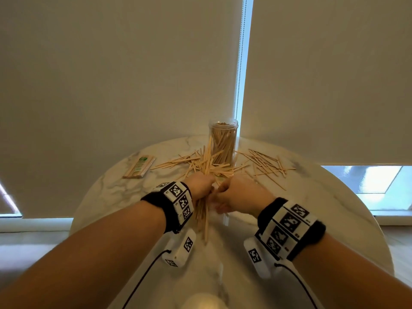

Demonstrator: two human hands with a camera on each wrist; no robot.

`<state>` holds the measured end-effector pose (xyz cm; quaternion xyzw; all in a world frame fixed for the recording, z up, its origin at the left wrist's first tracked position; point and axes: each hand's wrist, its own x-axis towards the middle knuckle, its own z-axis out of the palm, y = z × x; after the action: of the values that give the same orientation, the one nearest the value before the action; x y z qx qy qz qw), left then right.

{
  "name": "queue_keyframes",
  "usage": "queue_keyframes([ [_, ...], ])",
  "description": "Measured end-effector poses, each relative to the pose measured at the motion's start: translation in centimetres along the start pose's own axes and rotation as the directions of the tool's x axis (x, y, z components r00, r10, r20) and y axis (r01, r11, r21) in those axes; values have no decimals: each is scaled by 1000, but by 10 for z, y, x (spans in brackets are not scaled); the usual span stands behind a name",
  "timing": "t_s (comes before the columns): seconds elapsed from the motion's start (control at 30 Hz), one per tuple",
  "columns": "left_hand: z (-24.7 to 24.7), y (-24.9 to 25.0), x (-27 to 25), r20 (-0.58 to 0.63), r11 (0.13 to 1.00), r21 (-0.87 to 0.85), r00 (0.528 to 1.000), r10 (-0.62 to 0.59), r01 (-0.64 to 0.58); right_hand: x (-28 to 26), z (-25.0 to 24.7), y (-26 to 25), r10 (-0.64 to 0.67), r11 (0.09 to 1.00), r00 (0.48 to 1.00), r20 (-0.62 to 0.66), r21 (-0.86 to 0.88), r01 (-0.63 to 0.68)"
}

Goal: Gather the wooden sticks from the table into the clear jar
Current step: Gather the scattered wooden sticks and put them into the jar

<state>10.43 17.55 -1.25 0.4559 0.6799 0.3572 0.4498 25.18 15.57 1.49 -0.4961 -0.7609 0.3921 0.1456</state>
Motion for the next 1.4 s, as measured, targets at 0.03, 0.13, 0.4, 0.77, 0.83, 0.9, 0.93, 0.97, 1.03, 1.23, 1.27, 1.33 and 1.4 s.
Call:
queue_keyframes([
  [0.03,-2,-1,-2,25,999,-32,1000,-6,7,1,-7,0,-10,1000,998,-67,-12,10],
  [0.13,-2,-3,-9,101,990,-143,995,13,2,10,-29,-8,-98,994,956,-275,-70,82],
  [0.4,8,0,-20,168,977,-178,975,144,-114,38,-37,-26,-333,850,914,-233,-493,184],
  [0.77,-3,-4,-11,100,917,-350,966,237,-188,46,-50,-15,-177,841,981,-74,-529,112],
  [0.83,-4,-4,-11,70,906,-354,960,272,-231,48,-47,-11,-224,812,967,-119,-572,118],
  [0.9,-7,-5,-10,26,898,-334,949,314,-288,45,-44,-12,-235,765,963,-133,-636,99],
  [0.93,-8,-5,-9,5,896,-310,942,336,-318,43,-43,-11,-236,750,964,-124,-653,99],
  [0.97,-9,-5,-8,-15,894,-282,933,359,-349,42,-42,-10,-242,745,963,-115,-658,108],
  [1.03,-10,-6,-8,-50,882,-248,915,401,-400,36,-42,-11,-255,769,960,-112,-626,131],
  [1.23,-13,-3,-4,-207,828,-372,907,367,-420,25,-46,-4,-142,975,976,-165,-191,109],
  [1.27,-14,-2,-3,-218,813,-416,912,347,-409,23,-46,-3,-128,986,973,-194,-126,104],
  [1.33,-13,1,-3,-205,778,-486,917,341,-398,21,-43,-4,-119,991,967,-223,28,129],
  [1.4,-9,5,-5,-161,776,-490,916,368,-398,21,-35,-8,-151,976,964,-221,123,181],
])
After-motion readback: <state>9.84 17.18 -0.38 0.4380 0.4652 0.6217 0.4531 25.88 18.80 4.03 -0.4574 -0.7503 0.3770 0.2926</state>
